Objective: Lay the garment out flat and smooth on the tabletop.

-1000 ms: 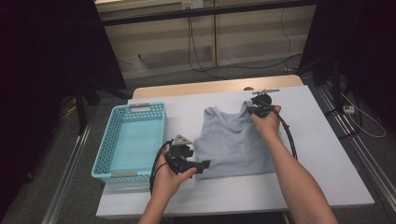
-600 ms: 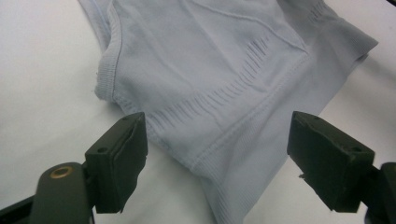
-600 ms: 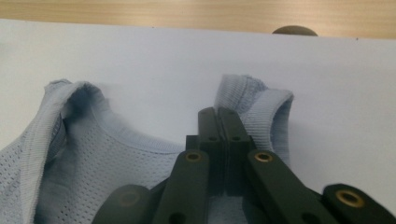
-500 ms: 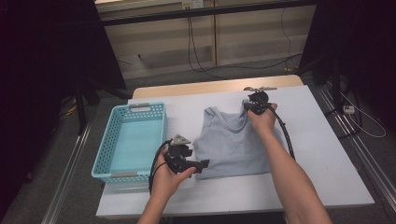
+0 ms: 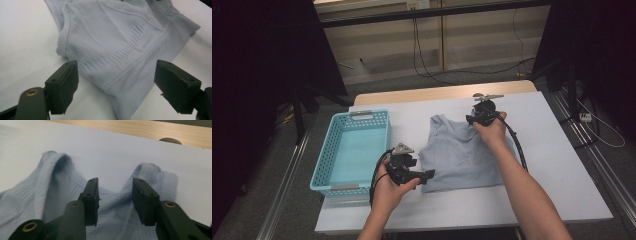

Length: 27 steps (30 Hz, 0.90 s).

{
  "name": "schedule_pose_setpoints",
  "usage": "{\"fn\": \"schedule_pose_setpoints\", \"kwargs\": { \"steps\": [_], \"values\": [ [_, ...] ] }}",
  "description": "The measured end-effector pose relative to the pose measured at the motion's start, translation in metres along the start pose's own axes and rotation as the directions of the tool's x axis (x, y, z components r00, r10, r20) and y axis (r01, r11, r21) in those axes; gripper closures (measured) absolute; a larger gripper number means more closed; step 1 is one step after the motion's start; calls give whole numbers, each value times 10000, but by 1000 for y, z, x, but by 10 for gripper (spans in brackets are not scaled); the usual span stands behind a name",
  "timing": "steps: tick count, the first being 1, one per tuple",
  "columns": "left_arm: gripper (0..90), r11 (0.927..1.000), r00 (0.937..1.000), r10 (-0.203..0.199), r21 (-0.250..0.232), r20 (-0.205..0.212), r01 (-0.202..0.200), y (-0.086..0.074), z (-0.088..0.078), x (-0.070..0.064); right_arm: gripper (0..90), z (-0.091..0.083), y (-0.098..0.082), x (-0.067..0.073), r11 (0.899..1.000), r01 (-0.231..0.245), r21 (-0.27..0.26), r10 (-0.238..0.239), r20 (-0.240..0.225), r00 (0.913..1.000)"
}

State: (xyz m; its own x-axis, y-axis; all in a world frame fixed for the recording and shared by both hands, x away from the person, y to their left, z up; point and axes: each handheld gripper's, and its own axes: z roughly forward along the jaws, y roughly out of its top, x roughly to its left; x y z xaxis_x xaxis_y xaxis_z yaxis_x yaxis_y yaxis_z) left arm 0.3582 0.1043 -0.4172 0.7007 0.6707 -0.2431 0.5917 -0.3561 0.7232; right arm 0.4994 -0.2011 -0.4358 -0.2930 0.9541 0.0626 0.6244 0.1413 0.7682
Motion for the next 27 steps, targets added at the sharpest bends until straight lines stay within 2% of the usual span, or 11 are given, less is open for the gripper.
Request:
{"fn": "schedule_pose_setpoints", "kwargs": {
  "steps": [5,12,14,21,27],
  "values": [
    [200,10000,10000,54,22,12,-54,0,1,-1,542,-8,-4,5,9997,195,110,-191,-300,9994],
    [199,10000,10000,61,50,13,-61,0,2,-1,497,-11,-12,12,9993,234,292,-215,-628,9978],
    [198,10000,10000,11,29,-6,-11,-1,3,-1,485,-12,-12,17,9985,418,343,-392,-718,9967],
    [195,9998,10000,85,171,-3,-85,-2,4,0,485,-7,-13,33,9980,542,326,-497,-1274,9906],
    [195,9999,10000,41,151,-13,-40,-2,4,1,474,-1,-18,43,9943,906,570,-820,-1381,9870]
  ]
}}
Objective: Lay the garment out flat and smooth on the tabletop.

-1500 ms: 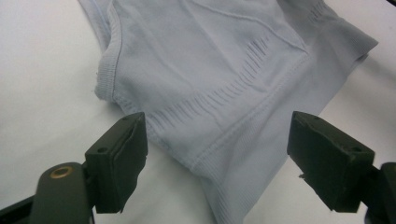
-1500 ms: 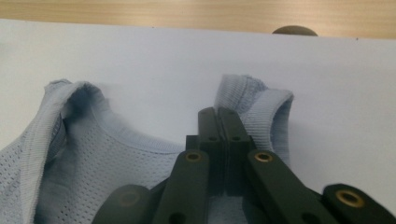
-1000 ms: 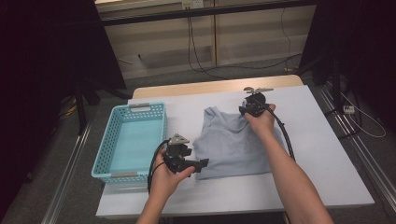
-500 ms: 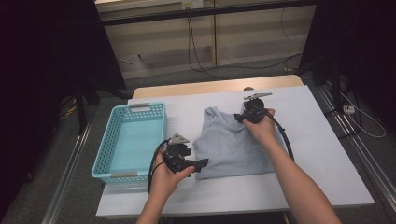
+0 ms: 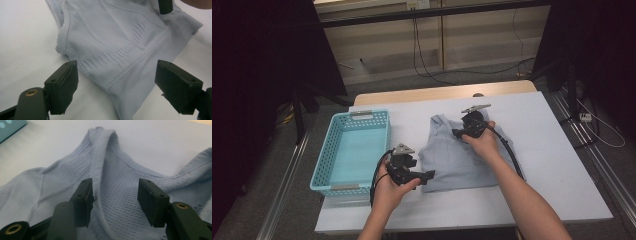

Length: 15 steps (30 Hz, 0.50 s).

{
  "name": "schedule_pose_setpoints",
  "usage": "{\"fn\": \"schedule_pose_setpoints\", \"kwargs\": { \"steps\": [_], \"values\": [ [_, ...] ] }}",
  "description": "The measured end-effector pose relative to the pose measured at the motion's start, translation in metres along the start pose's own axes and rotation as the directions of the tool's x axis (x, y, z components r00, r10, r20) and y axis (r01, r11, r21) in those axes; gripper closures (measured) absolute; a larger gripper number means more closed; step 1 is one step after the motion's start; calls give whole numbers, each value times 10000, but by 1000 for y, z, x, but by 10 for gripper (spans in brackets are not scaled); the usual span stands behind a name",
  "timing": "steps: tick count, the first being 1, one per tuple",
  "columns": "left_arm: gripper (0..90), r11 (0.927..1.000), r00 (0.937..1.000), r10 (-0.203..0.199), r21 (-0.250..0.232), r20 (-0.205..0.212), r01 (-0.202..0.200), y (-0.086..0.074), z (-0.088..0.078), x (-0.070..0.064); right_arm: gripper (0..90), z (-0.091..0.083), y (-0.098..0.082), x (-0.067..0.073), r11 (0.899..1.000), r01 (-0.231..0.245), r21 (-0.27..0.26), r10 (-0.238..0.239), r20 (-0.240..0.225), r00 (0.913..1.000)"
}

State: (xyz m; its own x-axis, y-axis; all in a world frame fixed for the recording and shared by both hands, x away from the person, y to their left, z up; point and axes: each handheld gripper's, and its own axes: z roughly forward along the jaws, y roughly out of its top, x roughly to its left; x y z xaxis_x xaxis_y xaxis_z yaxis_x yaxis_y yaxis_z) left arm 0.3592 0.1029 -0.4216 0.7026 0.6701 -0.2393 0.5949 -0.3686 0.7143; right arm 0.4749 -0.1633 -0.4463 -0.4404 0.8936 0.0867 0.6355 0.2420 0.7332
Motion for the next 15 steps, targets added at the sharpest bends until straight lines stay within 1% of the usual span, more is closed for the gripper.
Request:
{"fn": "schedule_pose_setpoints", "kwargs": {
  "steps": [4,6,7,8,9,10,11,12,13,14,15],
  "values": [
    [195,10000,10000,-10,31,-20,10,-1,2,-1,483,1,0,3,9999,-88,-90,87,-208,9997],
    [195,10000,10000,49,42,3,-49,-1,2,-2,576,4,-1,5,9996,251,127,-249,-140,9996],
    [196,10000,10000,82,56,6,-82,-1,2,-3,599,6,-2,5,9991,371,199,-370,-48,9993],
    [196,9999,10000,94,73,7,-94,-1,2,-3,665,7,-2,4,9991,347,239,-347,-14,9994],
    [196,10000,10000,69,55,17,-69,-1,2,-3,801,7,-2,3,9990,361,272,-356,-173,9992],
    [196,10000,10000,62,35,-9,-62,-1,2,-3,839,8,-3,2,9988,350,346,-337,-389,9987],
    [196,10000,10000,73,66,-21,-73,-1,2,-3,892,10,-4,3,9978,387,542,-354,-613,9975],
    [196,9999,10000,92,102,-12,-91,-1,2,-2,896,11,-5,4,9949,644,781,-583,-778,9953],
    [196,9999,9999,107,127,-23,-107,-1,2,-2,898,12,-5,6,9931,855,804,-798,-712,9943],
    [197,9999,10000,99,95,-11,-98,-1,2,-1,899,11,-5,7,9923,936,805,-889,-605,9942],
    [197,9999,10000,71,102,-55,-70,-1,1,-1,900,10,-4,7,9935,852,755,-808,-598,9949]
  ]
}}
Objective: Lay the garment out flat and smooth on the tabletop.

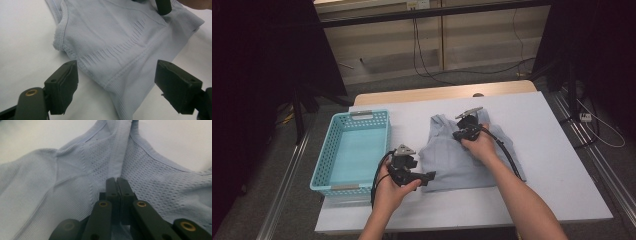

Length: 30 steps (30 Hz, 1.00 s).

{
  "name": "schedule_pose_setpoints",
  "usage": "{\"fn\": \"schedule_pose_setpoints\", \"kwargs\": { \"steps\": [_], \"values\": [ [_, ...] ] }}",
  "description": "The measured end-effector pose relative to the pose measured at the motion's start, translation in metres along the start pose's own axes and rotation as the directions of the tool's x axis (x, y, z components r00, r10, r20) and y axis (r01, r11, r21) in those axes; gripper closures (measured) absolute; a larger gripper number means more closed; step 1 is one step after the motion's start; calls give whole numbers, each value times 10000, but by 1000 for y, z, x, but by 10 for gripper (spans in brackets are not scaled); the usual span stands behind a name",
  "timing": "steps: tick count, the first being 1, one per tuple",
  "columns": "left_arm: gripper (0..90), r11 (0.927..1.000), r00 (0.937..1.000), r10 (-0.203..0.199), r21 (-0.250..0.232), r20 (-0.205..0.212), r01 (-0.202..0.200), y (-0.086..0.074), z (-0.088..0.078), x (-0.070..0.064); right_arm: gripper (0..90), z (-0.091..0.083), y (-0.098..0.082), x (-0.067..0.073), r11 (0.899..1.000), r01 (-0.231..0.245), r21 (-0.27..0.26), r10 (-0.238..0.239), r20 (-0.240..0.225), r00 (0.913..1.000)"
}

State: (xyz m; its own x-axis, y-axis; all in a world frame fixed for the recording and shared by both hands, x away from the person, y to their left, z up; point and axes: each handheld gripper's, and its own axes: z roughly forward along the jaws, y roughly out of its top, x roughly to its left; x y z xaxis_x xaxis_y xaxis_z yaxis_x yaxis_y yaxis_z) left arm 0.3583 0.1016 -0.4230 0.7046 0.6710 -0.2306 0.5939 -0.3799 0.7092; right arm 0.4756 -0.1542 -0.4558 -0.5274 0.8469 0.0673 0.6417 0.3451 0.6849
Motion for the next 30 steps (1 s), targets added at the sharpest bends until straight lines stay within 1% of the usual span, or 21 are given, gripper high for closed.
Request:
{"fn": "schedule_pose_setpoints", "kwargs": {
  "steps": [2,3,4,5,7,8,9,12,13,14,16,17,19,21,22,23,25,28,30],
  "values": [
    [197,10000,10000,-28,-67,-4,28,0,-1,0,900,-4,1,-5,9990,-313,-303,323,317,9990],
    [197,10000,10000,-7,-47,-6,7,0,-1,0,900,-5,1,-9,9991,-336,-252,346,407,9986],
    [197,10000,10000,-23,-42,15,23,0,-1,-1,900,-5,0,-11,9994,-350,-46,351,438,9984],
    [197,10000,10000,-22,-97,6,23,0,-1,-1,900,-4,-2,-13,9993,-336,176,328,439,9985],
    [198,10000,10000,52,-37,47,-52,0,-1,-1,900,-5,-2,-10,9997,-64,230,52,542,9985],
    [198,10000,10000,-4,-63,34,4,0,0,-1,900,-5,-2,-9,9994,170,286,-188,648,9977],
    [198,10000,10000,9,11,8,-9,0,0,-1,899,-4,-2,-8,9992,259,299,-279,699,9972],
    [198,10000,10000,7,-2,15,-7,-1,-1,0,898,-4,-3,-8,9993,255,260,-273,711,9971],
    [198,10000,10000,-53,-68,-34,53,0,-1,-1,894,-4,-3,-8,9995,212,248,-229,700,9973],
    [198,9999,10000,-15,-120,3,15,0,-2,-1,887,-4,-3,-8,9994,210,261,-228,707,9972],
    [198,9998,10000,-27,-185,31,27,1,-3,-1,833,-3,-3,-8,9996,125,254,-143,691,9975],
    [198,9999,10000,0,-163,21,0,1,-4,-1,823,-3,-3,-7,9996,155,249,-171,684,9975],
    [198,9999,10000,-19,-153,32,19,1,-4,-1,777,-4,-3,-5,9994,235,248,-252,732,9970],
    [197,9999,9999,-55,-130,87,56,0,-3,0,705,-5,-1,-3,9997,215,63,-219,748,9970],
    [196,10000,9999,-47,-83,110,48,0,-3,1,674,-6,0,-2,9999,133,-42,-129,754,9971],
    [195,10000,9999,-53,-82,105,53,0,-2,0,663,-7,1,-2,9997,146,-176,-133,722,9973],
    [195,10000,9999,-41,-49,109,42,0,-2,0,597,-9,3,-1,9994,143,-323,-121,680,9976],
    [195,9999,9999,-87,-106,92,88,0,-2,0,551,-13,7,0,9978,-124,-646,153,449,9989],
    [195,9999,10000,-55,-98,83,56,0,-2,0,544,-15,10,1,9965,-243,-794,266,289,9992]
  ]
}}
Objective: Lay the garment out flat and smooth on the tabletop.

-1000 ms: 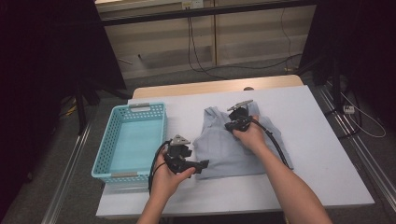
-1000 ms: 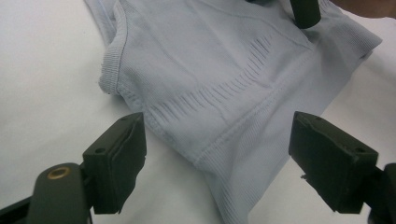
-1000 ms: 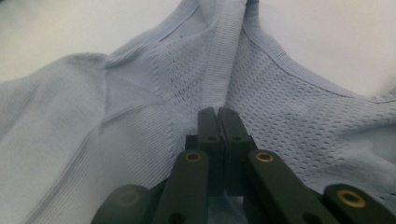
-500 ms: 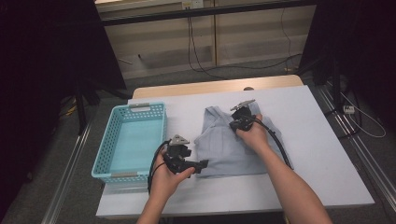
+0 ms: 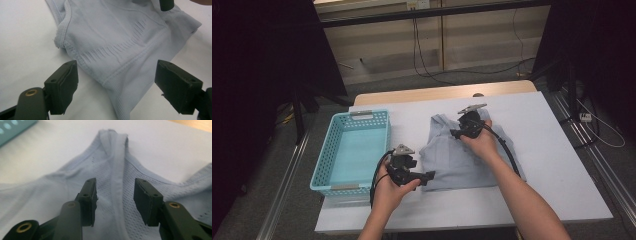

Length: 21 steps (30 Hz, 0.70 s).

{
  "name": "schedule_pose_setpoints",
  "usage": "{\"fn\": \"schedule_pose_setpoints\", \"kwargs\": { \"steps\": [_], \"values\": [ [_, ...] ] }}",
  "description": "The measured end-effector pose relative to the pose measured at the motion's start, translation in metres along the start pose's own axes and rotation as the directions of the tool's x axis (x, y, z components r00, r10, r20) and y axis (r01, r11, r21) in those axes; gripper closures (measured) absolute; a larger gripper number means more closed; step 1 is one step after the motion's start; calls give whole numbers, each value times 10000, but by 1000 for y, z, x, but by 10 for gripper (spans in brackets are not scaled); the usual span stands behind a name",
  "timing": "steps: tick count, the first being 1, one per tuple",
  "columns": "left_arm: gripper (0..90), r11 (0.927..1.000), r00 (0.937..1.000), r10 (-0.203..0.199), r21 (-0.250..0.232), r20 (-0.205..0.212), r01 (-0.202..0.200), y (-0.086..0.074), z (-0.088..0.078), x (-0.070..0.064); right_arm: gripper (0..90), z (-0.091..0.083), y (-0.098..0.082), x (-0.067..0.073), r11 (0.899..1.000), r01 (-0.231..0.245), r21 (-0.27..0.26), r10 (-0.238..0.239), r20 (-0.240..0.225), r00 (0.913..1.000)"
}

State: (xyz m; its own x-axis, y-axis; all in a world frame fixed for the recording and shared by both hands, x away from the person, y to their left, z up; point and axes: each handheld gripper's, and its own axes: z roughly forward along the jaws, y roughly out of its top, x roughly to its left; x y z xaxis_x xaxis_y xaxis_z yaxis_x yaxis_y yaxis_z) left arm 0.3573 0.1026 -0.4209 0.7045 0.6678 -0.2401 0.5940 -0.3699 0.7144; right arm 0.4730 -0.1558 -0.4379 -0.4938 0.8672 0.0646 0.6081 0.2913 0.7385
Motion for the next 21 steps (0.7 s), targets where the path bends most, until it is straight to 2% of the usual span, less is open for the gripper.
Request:
{"fn": "schedule_pose_setpoints", "kwargs": {
  "steps": [3,7,9,11,12,13,17,21],
  "values": [
    [195,10000,10000,-6,6,-12,6,0,0,0,527,-1,4,5,9999,106,-102,-106,-36,9999],
    [195,9999,10000,43,93,36,-43,0,1,0,517,3,10,14,9992,65,-385,-74,-252,9997],
    [195,10000,10000,26,73,23,-26,-1,2,-1,521,8,12,17,9994,17,-360,-26,-270,9996],
    [195,9999,10000,48,139,64,-49,-1,2,0,584,13,14,20,9994,152,-318,-163,-326,9993],
    [195,9999,10000,30,142,69,-31,-1,2,0,666,16,16,21,9988,383,-292,-395,-434,9983],
    [195,9999,9999,9,146,103,-10,-2,3,1,687,18,16,23,9984,482,-290,-497,-528,9974],
    [195,9999,10000,-9,143,47,8,-2,3,1,656,28,17,27,9980,582,-238,-591,-375,9975],
    [195,9997,10000,-10,231,18,9,-3,4,2,648,35,11,25,9989,417,219,-406,-467,9981]
  ]
}}
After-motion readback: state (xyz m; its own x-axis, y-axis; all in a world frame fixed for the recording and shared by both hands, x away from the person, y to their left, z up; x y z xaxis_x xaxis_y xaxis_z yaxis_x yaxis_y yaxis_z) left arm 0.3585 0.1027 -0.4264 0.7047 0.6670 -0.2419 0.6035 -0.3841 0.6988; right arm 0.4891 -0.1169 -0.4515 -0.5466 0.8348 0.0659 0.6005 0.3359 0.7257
